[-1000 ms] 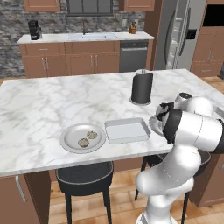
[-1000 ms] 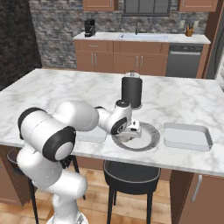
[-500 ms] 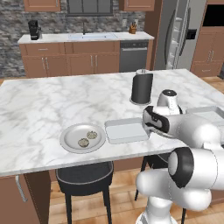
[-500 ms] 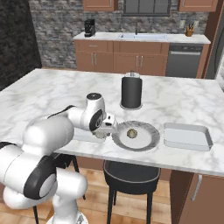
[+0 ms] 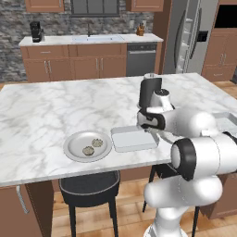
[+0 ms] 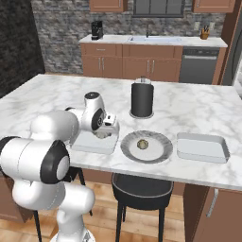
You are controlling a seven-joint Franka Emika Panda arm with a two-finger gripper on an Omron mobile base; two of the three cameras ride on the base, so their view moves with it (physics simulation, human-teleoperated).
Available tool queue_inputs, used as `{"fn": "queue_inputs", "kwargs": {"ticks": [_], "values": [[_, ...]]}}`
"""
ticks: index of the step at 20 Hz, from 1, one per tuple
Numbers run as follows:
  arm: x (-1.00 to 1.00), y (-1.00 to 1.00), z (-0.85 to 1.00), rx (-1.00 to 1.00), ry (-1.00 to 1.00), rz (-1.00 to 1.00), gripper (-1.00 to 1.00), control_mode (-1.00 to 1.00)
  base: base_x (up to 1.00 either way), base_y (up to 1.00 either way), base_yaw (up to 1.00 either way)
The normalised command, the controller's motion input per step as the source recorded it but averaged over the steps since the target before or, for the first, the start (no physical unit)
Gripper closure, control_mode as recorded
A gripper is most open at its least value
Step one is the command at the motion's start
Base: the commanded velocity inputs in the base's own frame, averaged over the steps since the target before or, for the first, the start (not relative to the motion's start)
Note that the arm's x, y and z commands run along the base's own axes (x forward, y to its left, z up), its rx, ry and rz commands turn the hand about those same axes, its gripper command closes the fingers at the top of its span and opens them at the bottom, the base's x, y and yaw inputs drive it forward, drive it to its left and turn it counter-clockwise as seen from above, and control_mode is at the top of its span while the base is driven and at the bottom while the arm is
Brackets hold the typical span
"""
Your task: Place two dumplings into each of the tupperware containers and then place the containers in the fridge.
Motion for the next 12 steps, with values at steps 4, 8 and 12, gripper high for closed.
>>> {"fn": "queue_inputs", "kwargs": {"ticks": [4,8,12], "values": [[0.47,0.11,-0.38,0.02,0.05,0.0,1.0,-1.0,0.0,0.0,0.0],[0.11,0.02,-0.31,0.03,0.01,0.0,1.0,-1.0,0.0,0.0,0.0],[0.15,0.04,-0.51,0.02,0.02,0.0,1.0,-1.0,0.0,0.0,0.0]]}}
